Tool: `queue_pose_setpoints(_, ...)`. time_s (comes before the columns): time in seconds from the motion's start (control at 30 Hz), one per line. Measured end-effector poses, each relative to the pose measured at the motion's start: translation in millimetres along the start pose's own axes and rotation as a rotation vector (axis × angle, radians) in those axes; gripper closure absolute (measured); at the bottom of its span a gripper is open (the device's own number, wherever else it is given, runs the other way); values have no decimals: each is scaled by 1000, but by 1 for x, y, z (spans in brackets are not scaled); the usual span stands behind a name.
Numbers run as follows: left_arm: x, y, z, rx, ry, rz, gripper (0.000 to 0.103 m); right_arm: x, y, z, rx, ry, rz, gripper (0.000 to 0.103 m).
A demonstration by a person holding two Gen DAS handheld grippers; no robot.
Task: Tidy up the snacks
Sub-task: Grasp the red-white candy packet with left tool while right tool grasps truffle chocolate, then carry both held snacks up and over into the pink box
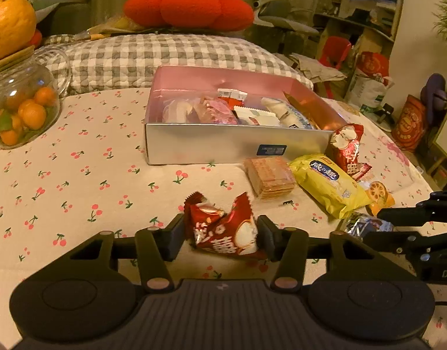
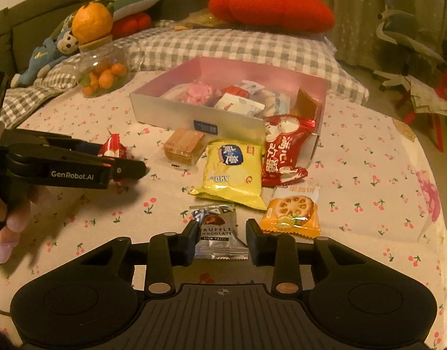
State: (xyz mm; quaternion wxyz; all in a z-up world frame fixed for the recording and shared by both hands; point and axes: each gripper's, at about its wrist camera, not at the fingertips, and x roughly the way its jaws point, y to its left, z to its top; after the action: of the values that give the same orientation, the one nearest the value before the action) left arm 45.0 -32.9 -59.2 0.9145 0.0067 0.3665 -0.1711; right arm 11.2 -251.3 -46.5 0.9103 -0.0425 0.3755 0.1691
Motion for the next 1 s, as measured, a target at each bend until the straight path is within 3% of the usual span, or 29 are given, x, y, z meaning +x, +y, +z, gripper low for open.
queue_pose_setpoints(0.1, -3, 4, 0, -14, 9, -5, 60, -4, -2, 1, 17, -7, 1, 70)
queue_pose_setpoints(0.13, -3, 4, 0, -15, 12, -5, 66, -5, -3, 2, 23, -10, 1, 70)
queue_pose_setpoints(0.57, -6, 3, 2, -13, 18, 5, 69, -19, -3, 13, 53, -54, 27, 70)
queue_pose_setpoints(0.6, -6, 3, 2, -15, 15, 3, 69, -20, -4, 14, 58, -59, 31, 82)
queue_pose_setpoints(0.63, -7, 3, 3, -17, 13, 1, 69, -21, -5, 16, 64, -58, 33, 87)
queue_pose_setpoints(0.8, -12, 3, 7, -26, 3, -10, 69, -23, -9, 20, 85, -64, 31, 87)
queue_pose_setpoints(0.87, -11, 3, 7, -29, 7, -8, 69, -21, -11, 19, 87, -39, 50, 85)
queue_pose_setpoints(0.97, -9, 3, 4, -37, 24, -7, 69, -17, -17, 14, 124, 8, 85, 72)
queue_pose_setpoints(1.0, -8, 2, 3, -38, 28, -9, 69, -16, -19, 12, 135, 19, 85, 60)
